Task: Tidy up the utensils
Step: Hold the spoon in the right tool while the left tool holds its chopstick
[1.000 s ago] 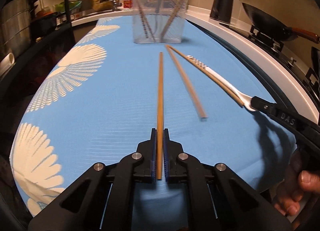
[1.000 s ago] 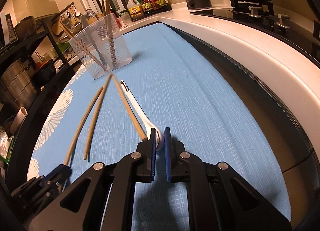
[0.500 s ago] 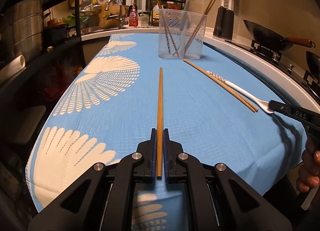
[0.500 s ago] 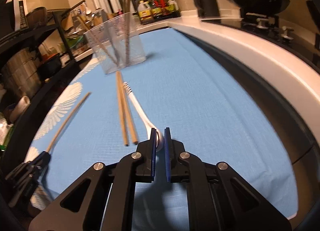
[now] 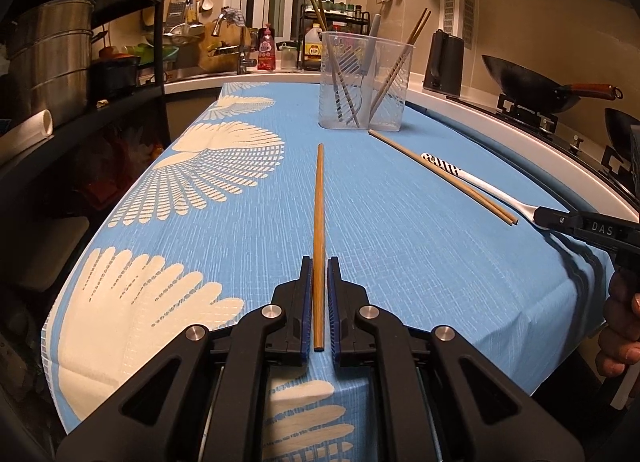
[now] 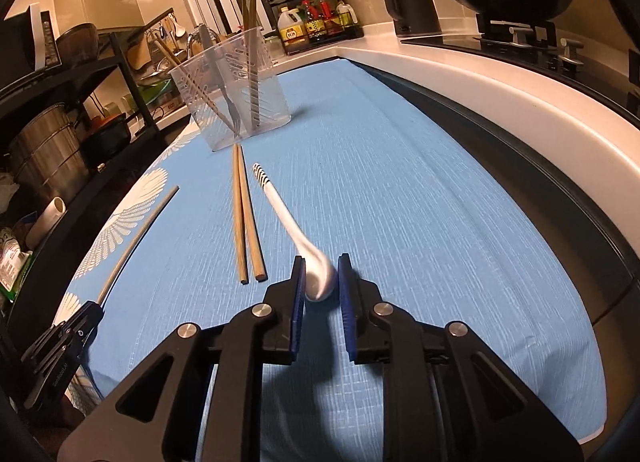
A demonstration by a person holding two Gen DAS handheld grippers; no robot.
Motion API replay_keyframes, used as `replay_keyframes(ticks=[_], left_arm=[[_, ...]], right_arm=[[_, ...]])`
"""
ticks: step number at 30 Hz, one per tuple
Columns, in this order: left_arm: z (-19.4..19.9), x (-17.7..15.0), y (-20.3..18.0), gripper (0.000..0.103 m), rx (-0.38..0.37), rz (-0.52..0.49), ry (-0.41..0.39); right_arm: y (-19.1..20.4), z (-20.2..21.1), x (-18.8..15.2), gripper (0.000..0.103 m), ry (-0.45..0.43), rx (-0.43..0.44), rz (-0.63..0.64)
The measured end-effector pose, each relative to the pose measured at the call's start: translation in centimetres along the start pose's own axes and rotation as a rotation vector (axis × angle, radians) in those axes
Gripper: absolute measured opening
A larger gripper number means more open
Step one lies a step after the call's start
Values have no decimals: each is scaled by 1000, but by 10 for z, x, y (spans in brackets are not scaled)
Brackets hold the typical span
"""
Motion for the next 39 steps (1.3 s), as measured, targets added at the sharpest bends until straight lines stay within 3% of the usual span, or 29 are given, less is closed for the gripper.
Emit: replay_keyframes(ticks=[4,7,21,39], left_arm=[[0,-2,1,8,8,8,-21],[2,-5,0,8,21,8,-42],[11,-20,-5,9,66,-12,-124],[15,-28,-11,9,100,-61,-172]], right_arm=[[5,0,-2,19,-15,-11,25],[6,0,-4,12,-31,-18,30],[10,4,-8,11,-78,-55,49],[2,7,-10,12,-113,-119,44]])
Point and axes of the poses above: each gripper's, at about its wrist camera, not at the fingertips, and z roughly against the way its jaws point, y to its left, x to its top, the point moved 1 cm from there along -z, roughly the way its jaws point, and after that the axes turned 6 degrees about -x, right-handed, at the moved point
